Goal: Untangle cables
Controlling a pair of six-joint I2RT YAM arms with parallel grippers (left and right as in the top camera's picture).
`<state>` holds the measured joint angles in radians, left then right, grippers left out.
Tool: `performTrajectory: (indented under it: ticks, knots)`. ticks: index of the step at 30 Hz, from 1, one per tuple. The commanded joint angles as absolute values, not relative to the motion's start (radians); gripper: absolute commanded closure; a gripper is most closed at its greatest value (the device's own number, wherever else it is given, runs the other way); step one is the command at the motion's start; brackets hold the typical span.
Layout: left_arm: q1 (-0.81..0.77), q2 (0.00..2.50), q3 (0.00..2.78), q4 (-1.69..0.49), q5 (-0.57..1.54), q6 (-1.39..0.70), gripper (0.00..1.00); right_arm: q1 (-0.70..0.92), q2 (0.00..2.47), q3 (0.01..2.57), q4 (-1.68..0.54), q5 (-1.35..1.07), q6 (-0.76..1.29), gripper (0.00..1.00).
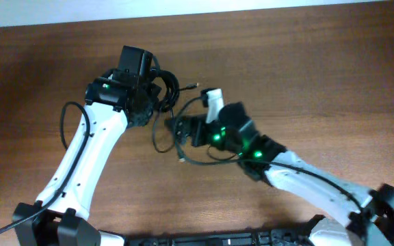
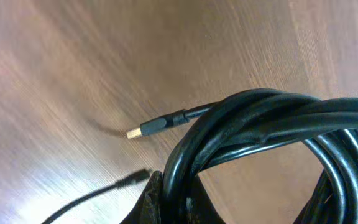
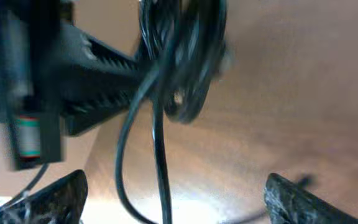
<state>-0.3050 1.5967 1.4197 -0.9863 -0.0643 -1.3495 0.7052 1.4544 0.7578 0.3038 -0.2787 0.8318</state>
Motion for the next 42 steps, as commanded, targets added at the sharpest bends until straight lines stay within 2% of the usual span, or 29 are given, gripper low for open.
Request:
performTrajectory:
  ticks: [1,5,7,9,12,14,15,18,20,22,27,35,36,39,41,42]
  knots:
    - [-0.301,1.565,1.437,-0.992,0.017,-1.493,1.0,0.769,1.535,0.767,0.409,-0.157,0.869,0.07]
    - [-0.301,1.565,1.437,-1.013,-0.017,-1.507,1.0,0.831,1.551,0.767,0.454,-0.176,0.869,0.07]
    - [-0.301,1.565,1.437,-1.012,-0.011,-1.527,1.0,0.855,1.557,0.767,0.434,-0.145,0.869,0.15]
    - [-0.301,1.565,1.437,-1.013,0.012,-1.526,1.0,0.858,1.569,0.767,0.39,-0.07,0.869,0.48]
    - [-0.301,1.565,1.437,-1.068,-0.058,-1.502,1.0,0.844,1.563,0.767,0.325,-0.004,0.865,0.85]
    - [-0.295,1.565,1.437,-1.078,-0.147,-1.349,1.0,0.815,1.528,0.767,0.288,-0.079,0.795,0.96]
    - [-0.287,1.565,1.437,-1.065,-0.2,-1.145,1.0,0.791,1.494,0.767,0.255,-0.138,0.762,0.96]
    - [-0.286,1.565,1.437,-0.999,-0.281,-0.833,1.0,0.707,1.366,0.767,0.116,-0.336,0.729,0.96]
    - [-0.291,1.565,1.437,-0.957,-0.277,-0.699,1.0,0.641,1.285,0.767,0.094,-0.488,0.73,0.96]
    - [-0.307,1.565,1.437,-0.944,-0.276,-0.675,1.0,0.607,1.238,0.767,0.111,-0.542,0.733,0.96]
    - [-0.431,1.565,1.437,-0.857,-0.206,-0.464,1.0,0.601,1.26,0.767,0.187,-0.392,0.733,0.96]
    - [-0.517,1.55,1.437,-0.886,-0.111,-0.364,1.0,0.599,1.346,0.767,0.216,-0.118,0.738,0.96]
    - [-0.517,1.534,1.437,-0.897,-0.08,-0.321,1.0,0.594,1.351,0.767,0.22,-0.095,0.741,0.96]
    - [-0.517,1.483,1.437,-0.9,0.207,-0.069,1.0,0.581,1.399,0.767,0.244,-0.093,0.741,0.95]
    - [-0.517,1.475,1.437,-0.905,0.35,0.012,1.0,0.581,1.415,0.767,0.25,-0.094,0.741,0.88]
    - [-0.508,1.475,1.437,-0.927,0.379,0.065,1.0,0.565,1.402,0.767,0.246,-0.117,0.74,0.52]
